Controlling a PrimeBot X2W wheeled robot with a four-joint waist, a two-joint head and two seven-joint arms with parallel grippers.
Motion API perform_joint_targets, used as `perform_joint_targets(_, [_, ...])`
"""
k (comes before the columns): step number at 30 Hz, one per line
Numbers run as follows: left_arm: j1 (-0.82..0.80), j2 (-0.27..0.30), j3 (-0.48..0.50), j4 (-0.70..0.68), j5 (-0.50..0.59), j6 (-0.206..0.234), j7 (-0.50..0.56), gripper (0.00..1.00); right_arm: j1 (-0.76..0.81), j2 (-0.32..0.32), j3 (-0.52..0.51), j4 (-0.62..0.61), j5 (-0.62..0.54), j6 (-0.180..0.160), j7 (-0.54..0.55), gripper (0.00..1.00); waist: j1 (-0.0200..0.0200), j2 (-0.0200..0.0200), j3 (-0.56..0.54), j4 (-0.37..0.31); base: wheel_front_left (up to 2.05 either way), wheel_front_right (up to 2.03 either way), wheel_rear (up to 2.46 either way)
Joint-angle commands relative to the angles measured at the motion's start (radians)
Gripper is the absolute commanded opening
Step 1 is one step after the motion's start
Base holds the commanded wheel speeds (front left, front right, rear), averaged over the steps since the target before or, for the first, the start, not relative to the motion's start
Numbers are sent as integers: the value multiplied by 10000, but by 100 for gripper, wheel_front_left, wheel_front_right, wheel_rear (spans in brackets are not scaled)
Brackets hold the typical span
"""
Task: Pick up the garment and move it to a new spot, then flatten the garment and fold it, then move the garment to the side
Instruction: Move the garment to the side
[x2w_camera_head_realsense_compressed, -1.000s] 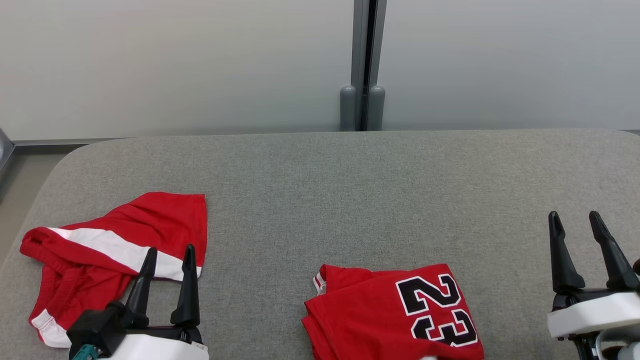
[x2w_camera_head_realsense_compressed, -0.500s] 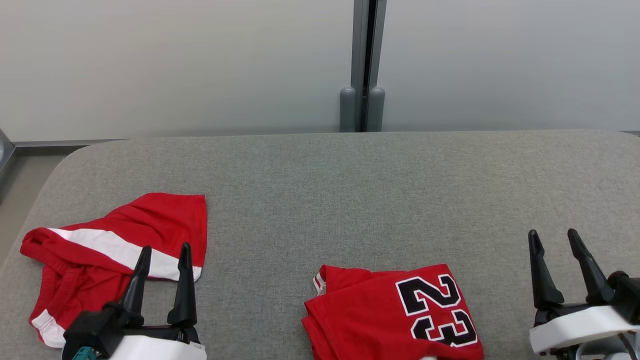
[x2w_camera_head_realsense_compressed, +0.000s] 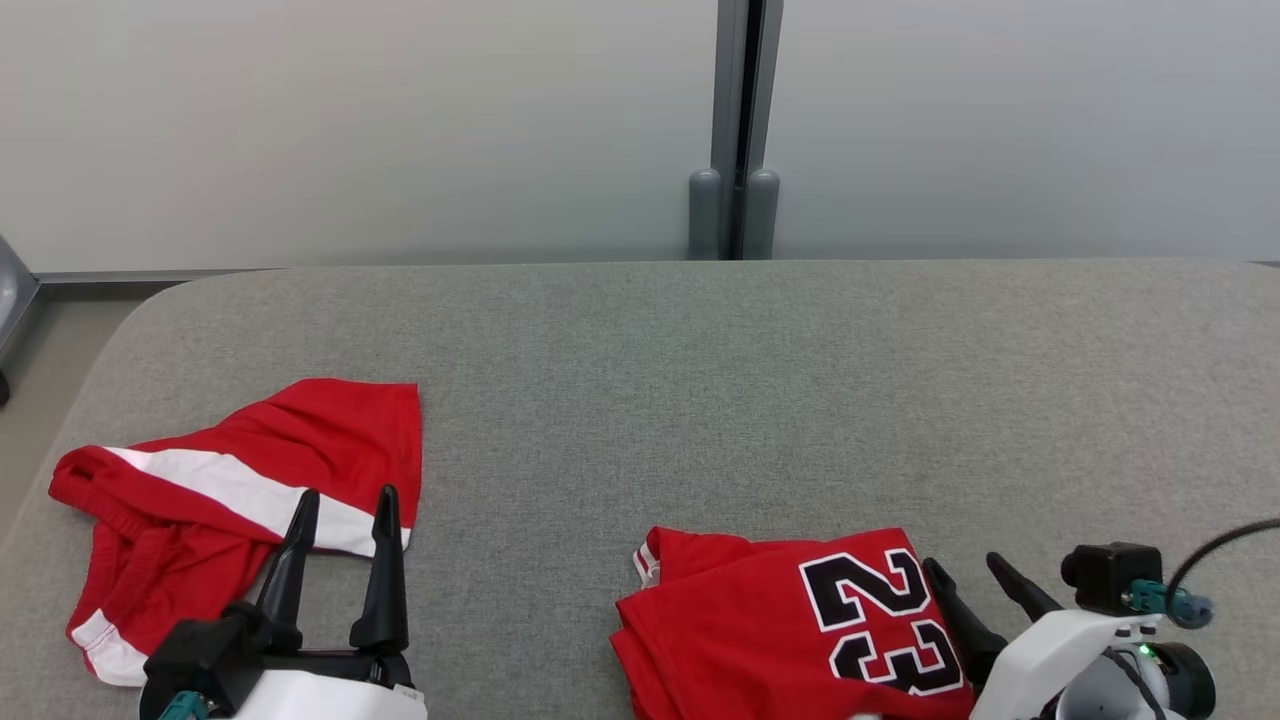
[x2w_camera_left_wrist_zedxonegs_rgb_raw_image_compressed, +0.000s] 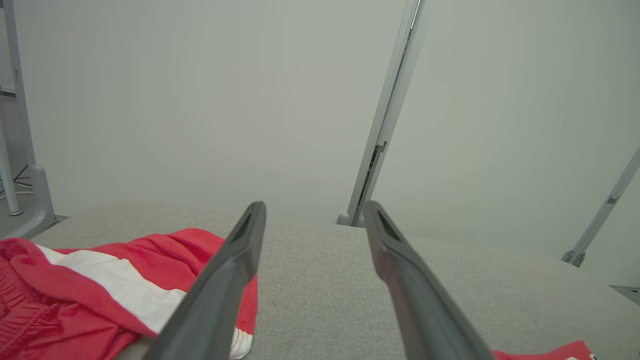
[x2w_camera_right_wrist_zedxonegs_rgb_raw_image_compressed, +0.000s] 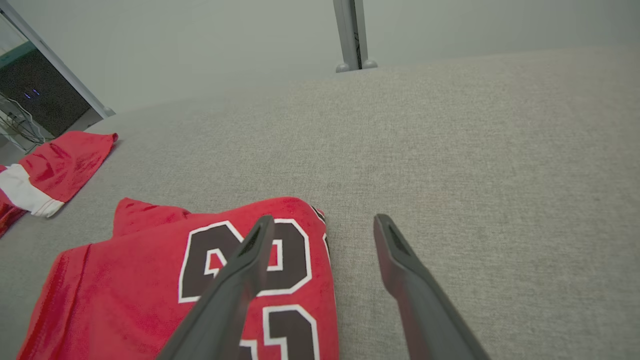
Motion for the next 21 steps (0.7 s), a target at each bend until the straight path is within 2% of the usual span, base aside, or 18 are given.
perform_joint_targets(1, [-115, 37, -37, -11, 6, 60, -9, 100, -280, 48, 98, 329, 92, 3, 402, 100, 0, 0, 14, 72, 0, 0, 0])
perform_joint_targets(5, [-134, 37, -132, 17, -31, 74, -11, 100, -521, 208, 280, 1162, 416, 3, 1266, 100, 0, 0, 20, 273, 0, 0, 0])
perform_joint_targets(16, [-58, 33, -149, 72, -65, 44, -11, 100, -716, 570, 279, 2703, 838, 3, 2247, 100, 0, 0, -9, 716, 0, 0, 0])
perform_joint_targets(17, [-52, 38, -142, 74, -62, 44, -11, 100, -737, 572, 328, 2680, 914, 3, 2192, 58, 0, 0, -12, 722, 0, 0, 0])
perform_joint_targets(18, [-51, 35, -133, 69, -58, 46, -11, 100, -786, 555, 356, 2610, 956, 4, 2068, 35, 0, 0, -12, 719, 0, 0, 0])
perform_joint_targets(19, [-52, 35, -112, 59, -47, 53, -11, 100, -851, 513, 369, 2533, 988, 4, 1921, 0, 0, 0, -15, 704, 0, 0, 0])
perform_joint_targets(21, [-68, 35, -94, 12, 2, 49, -11, 100, -1028, 415, 440, 2387, 1021, 3, 1664, 0, 0, 0, -21, 626, 0, 0, 0])
